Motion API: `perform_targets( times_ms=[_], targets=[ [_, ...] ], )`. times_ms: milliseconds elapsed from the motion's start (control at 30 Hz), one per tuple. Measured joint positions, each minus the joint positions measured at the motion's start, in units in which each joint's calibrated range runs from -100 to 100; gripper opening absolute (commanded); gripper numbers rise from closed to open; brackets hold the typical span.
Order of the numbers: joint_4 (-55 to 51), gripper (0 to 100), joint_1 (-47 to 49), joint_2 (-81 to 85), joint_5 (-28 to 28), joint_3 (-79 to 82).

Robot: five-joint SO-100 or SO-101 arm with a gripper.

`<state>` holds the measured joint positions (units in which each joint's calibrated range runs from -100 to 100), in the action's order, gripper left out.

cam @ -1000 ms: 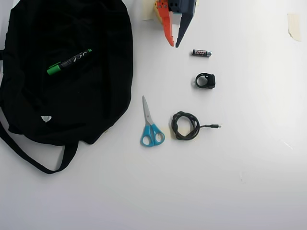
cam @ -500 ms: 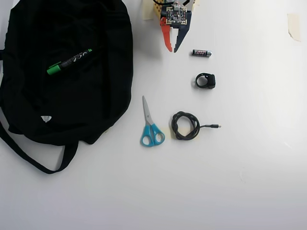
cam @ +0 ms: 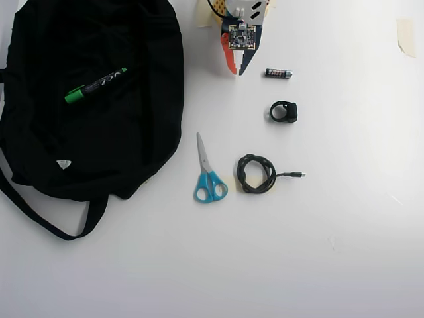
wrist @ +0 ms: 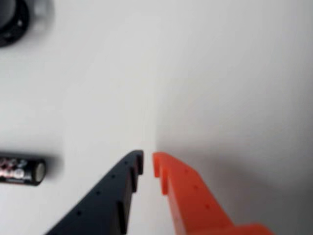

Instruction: Put the green marker into the black bag

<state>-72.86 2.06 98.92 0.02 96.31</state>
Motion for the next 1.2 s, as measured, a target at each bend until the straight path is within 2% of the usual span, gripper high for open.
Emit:
perform_targets(
  times_ms=[1200],
  targets=[
    [0.2,2,0.0,0.0,0.0,0.6]
  ],
)
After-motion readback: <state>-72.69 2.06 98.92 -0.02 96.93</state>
